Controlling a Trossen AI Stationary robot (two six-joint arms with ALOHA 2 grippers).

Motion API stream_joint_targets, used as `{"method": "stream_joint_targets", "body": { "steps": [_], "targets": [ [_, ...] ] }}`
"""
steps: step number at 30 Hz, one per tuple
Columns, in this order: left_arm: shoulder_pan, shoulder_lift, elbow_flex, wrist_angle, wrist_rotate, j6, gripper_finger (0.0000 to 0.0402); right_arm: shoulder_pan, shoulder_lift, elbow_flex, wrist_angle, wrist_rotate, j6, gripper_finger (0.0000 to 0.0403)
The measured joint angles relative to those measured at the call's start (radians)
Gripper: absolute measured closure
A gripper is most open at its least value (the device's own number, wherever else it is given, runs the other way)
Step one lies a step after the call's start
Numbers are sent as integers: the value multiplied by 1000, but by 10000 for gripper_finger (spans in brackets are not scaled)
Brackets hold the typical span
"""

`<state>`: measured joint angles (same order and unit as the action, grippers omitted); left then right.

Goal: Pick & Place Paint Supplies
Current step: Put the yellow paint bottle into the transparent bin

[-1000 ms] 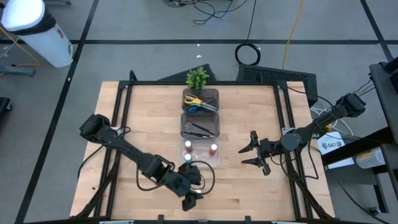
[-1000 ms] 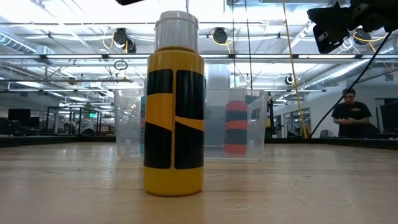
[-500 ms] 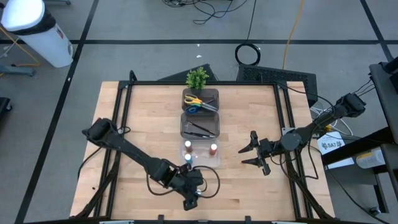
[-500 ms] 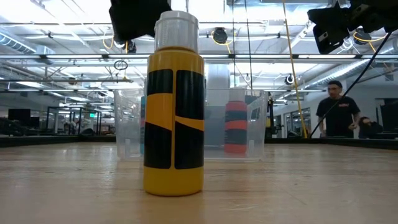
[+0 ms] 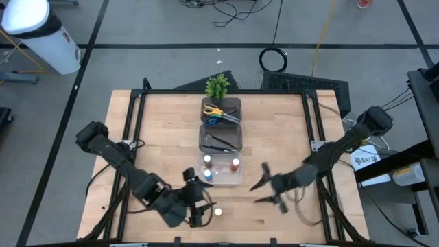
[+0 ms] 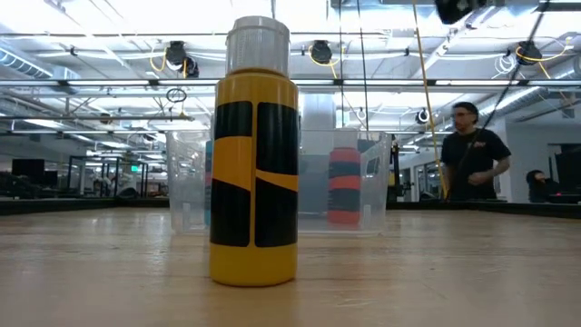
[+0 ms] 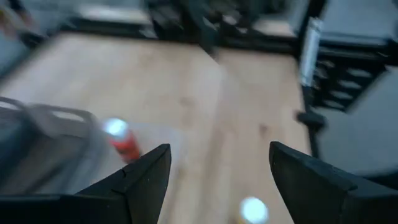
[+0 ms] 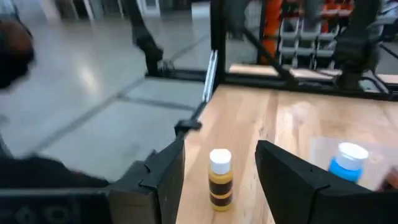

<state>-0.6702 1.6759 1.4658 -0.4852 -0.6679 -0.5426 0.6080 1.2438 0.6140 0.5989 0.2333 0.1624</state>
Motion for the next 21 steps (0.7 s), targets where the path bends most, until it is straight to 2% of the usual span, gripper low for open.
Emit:
{"method": "stream_joint_targets", "body": {
  "steps": [3,7,11,14,21],
  "targets": [
    [-26,-3,0,-6,-93,-2,119,3,165,155,-67,-2,-42,220],
    [-31,-2,0,-7,-96,-31,119,-2,362,312,-149,-35,-89,220],
    [-27,0,0,-14,-92,-57,119,-28,520,428,-143,-113,-98,220],
    [-26,0,0,-14,-92,-61,119,-48,599,489,-141,-157,-97,216],
    [-24,0,0,-15,-92,-61,119,-84,686,531,-134,-157,-99,178]
  ]
}}
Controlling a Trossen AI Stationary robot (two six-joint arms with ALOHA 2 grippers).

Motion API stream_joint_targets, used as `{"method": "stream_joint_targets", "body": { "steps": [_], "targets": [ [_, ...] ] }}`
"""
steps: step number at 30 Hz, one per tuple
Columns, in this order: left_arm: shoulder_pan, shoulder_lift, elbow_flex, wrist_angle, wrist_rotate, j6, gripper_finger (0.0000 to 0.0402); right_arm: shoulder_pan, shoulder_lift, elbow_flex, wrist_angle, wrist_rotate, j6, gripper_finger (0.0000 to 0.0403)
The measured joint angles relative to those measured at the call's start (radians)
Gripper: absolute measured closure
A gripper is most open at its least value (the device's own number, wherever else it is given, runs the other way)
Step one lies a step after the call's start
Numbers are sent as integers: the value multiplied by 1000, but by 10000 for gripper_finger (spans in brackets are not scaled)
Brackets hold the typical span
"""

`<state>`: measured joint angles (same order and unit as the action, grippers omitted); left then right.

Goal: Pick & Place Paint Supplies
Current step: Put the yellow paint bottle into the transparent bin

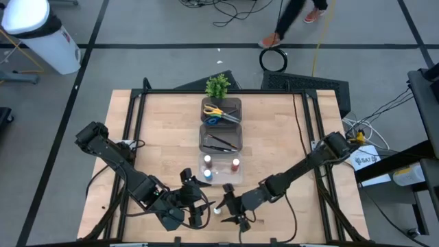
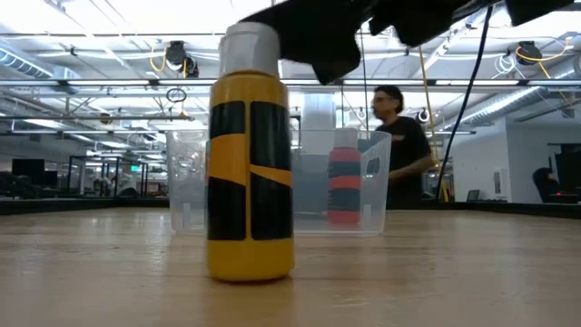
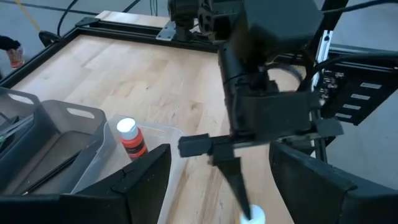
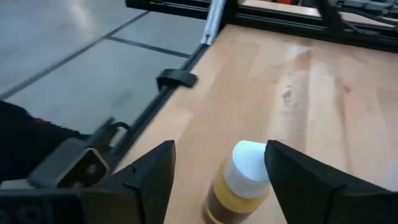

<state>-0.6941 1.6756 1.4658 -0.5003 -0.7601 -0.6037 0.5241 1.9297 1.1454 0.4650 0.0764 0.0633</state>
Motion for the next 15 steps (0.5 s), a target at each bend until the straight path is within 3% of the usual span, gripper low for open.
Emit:
{"method": "stream_joint_targets", "body": {
  "steps": [6,15],
  "targets": [
    [0,0,0,0,0,2,119,-15,3,-2,1,11,-2,159],
    [0,0,0,-5,0,18,119,-5,3,-2,-1,1,-3,162]
  ]
}}
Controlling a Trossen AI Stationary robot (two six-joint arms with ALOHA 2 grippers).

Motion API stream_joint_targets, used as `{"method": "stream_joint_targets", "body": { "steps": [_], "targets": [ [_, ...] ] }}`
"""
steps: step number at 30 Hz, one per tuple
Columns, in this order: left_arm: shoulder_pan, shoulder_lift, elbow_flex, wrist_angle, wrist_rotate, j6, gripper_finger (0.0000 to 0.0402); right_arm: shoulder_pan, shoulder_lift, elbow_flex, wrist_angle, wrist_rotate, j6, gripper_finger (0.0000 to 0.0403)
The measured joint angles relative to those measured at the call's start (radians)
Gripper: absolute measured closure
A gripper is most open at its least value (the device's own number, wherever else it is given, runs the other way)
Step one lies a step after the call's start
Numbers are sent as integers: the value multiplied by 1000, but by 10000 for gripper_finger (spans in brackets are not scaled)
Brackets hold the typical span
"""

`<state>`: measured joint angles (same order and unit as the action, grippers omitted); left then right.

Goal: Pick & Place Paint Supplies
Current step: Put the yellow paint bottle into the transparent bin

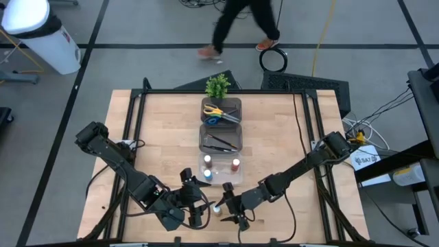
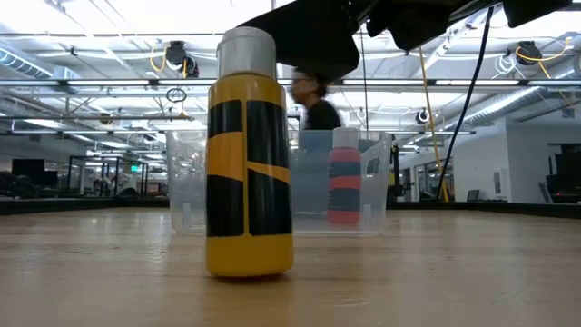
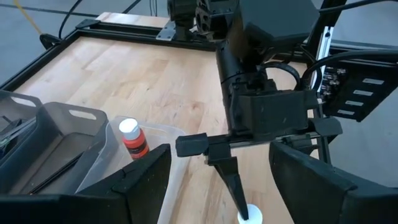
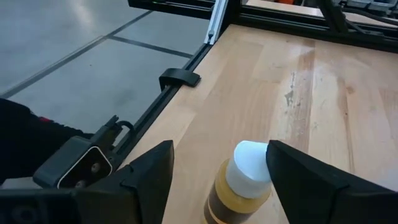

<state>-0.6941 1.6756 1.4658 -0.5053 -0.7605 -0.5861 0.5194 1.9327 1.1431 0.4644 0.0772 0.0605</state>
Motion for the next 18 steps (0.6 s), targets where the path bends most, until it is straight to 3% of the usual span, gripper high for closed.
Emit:
{"method": "stream_joint_targets", "body": {
  "steps": [11,18],
  "targets": [
    [9,0,0,0,0,1,119,28,-29,-4,-5,1,2,163],
    [13,0,0,0,0,2,119,28,-30,-3,22,55,-11,164]
  ]
}}
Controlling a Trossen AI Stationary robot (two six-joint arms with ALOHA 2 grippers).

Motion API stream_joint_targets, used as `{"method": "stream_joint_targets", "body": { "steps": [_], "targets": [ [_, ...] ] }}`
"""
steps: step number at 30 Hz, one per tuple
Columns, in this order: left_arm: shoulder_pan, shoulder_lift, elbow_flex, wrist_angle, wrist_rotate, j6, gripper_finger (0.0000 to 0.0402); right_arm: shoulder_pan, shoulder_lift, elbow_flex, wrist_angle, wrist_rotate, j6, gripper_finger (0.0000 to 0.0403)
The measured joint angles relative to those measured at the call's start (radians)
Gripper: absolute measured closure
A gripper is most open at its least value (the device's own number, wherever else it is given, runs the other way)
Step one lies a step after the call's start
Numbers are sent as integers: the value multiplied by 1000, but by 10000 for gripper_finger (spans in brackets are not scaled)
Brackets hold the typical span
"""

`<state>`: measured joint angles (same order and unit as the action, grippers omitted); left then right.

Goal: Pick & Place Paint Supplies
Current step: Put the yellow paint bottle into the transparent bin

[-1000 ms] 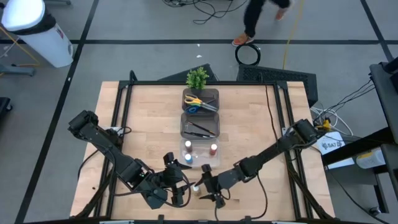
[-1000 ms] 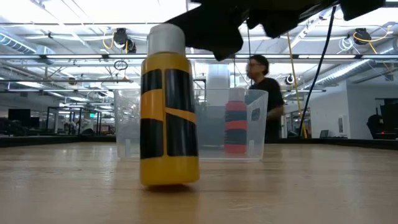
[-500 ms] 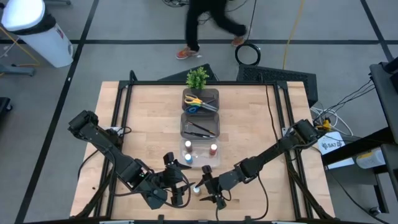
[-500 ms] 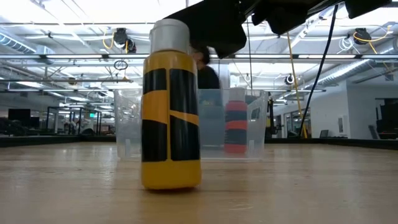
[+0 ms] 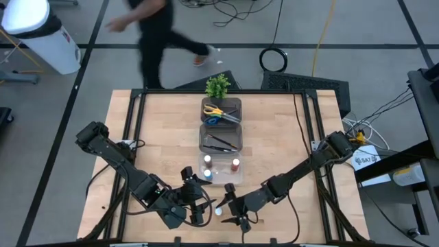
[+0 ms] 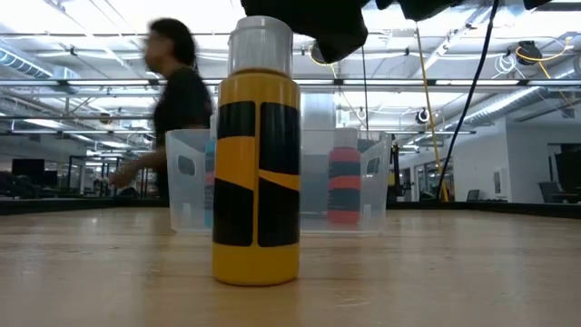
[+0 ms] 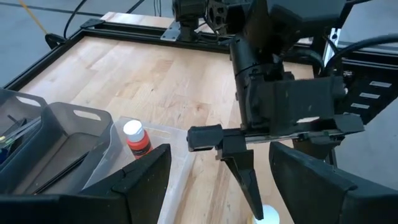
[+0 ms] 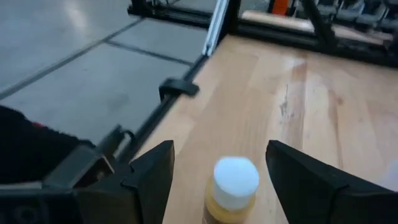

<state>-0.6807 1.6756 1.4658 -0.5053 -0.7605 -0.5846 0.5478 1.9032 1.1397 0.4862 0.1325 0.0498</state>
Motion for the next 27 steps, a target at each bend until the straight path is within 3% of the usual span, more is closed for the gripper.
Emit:
{"method": "stream_joint_targets", "body": {
  "steps": [27],
  "targets": [
    [1,0,0,0,1,1,119,-17,28,1,-65,22,14,165]
  ]
}}
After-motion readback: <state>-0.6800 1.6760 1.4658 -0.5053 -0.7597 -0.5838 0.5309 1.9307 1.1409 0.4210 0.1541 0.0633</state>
